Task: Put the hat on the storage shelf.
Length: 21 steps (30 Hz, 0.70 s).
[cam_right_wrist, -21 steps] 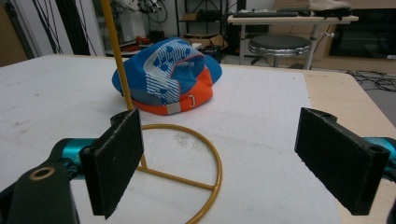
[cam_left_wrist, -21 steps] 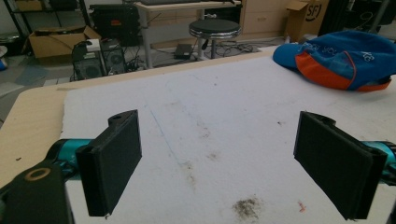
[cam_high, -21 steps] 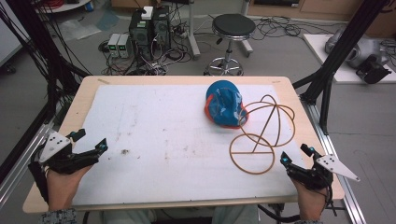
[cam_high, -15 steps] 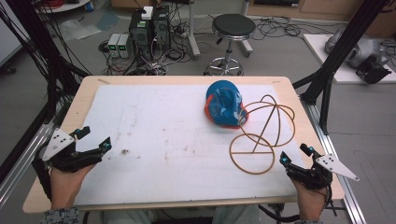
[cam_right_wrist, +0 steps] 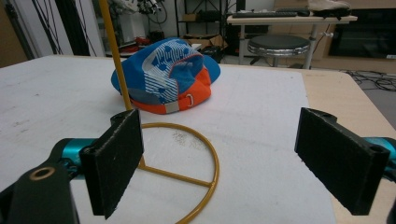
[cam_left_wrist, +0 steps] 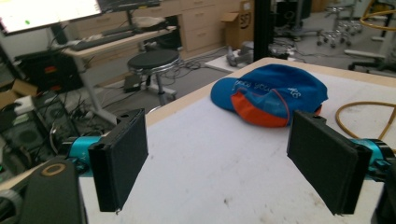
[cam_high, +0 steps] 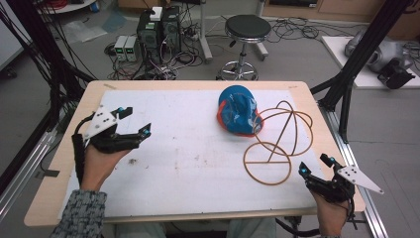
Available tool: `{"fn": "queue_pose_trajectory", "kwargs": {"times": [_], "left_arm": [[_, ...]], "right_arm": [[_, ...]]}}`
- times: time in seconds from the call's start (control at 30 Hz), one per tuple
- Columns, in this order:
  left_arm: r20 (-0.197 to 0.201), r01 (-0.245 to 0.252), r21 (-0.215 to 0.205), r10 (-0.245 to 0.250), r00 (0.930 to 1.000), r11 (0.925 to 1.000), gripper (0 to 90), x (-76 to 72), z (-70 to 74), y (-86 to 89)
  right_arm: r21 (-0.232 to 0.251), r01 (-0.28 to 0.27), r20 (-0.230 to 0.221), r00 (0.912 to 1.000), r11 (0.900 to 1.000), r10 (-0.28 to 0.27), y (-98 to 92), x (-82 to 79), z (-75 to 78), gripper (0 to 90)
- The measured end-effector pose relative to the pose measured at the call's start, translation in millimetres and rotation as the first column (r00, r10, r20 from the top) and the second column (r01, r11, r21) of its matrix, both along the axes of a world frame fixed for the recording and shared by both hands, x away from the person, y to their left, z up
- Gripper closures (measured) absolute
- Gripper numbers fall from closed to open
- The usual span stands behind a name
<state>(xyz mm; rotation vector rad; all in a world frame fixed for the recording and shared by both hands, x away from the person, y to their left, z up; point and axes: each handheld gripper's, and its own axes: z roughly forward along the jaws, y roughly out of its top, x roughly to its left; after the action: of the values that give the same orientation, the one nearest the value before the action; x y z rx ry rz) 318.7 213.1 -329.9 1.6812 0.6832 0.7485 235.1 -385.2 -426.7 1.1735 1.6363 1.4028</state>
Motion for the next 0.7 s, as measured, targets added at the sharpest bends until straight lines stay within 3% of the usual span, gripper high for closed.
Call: {"fn": "queue_pose_trajectory", "kwargs": {"times": [0.1, 0.13, 0.17, 0.2, 0.3, 0.33, 0.43, 0.6, 0.7], "left_arm": [[-0.013, 0.066, 0.006, -0.066, 0.9977, 0.9978, 19.5, 24.7, 9.9, -18.2], [-0.013, 0.066, 0.006, -0.066, 0.9977, 0.9978, 19.4, 24.7, 9.9, -18.2], [-0.038, 0.1, -0.014, -0.1, 0.9942, 0.9949, 18.1, 38.5, 13.3, -28.4], [-0.038, 0.1, -0.014, -0.1, 0.9942, 0.9949, 16.7, 38.5, 13.3, -28.4], [-0.065, 0.152, -0.017, -0.153, 0.9862, 0.9882, 16.5, 63.0, 19.4, -53.8], [-0.065, 0.152, -0.017, -0.153, 0.9862, 0.9882, 16.7, 63.0, 19.4, -53.8], [-0.054, 0.176, -0.024, -0.177, 0.9827, 0.9841, 17.1, 83.6, 23.6, -82.8], [-0.042, 0.198, -0.029, -0.199, 0.9792, 0.9798, 17.4, 100.8, 22.0, -108.6], [-0.044, 0.22, -0.058, -0.222, 0.974, 0.9738, 17.4, 114.2, 18.1, -132.4]], "right_arm": [[0.0, 0.0, -0.003, 1.0, 1.0, 0.0, -1.7, -3.4, -0.4, 14.5], [0.0, 0.0, -0.003, 1.0, 1.0, 0.0, -1.7, -3.4, -0.4, 14.5], [-0.008, 0.0, 0.0, 1.0, 1.0, 0.0, -3.9, -5.8, -0.7, 14.5], [-0.008, 0.0, 0.0, 1.0, 1.0, 0.0, -3.9, -5.8, -0.7, 14.5], [0.001, 0.017, -0.001, 0.9998, 1.0, -0.017, -8.3, -10.8, -0.9, 14.6], [0.001, 0.017, -0.001, 0.9998, 1.0, -0.017, -8.3, -10.8, -0.9, 14.6], [0.007, 0.032, -0.005, 0.9995, 0.999, -0.032, -12.7, -14.8, -1.2, 14.6], [0.007, 0.038, 0.001, 0.9993, 0.999, -0.038, -14.9, -18.1, -1.0, 14.5], [0.003, 0.039, -0.002, 0.9993, 0.999, -0.039, -14.5, -18.3, -1.2, 14.5]]}}
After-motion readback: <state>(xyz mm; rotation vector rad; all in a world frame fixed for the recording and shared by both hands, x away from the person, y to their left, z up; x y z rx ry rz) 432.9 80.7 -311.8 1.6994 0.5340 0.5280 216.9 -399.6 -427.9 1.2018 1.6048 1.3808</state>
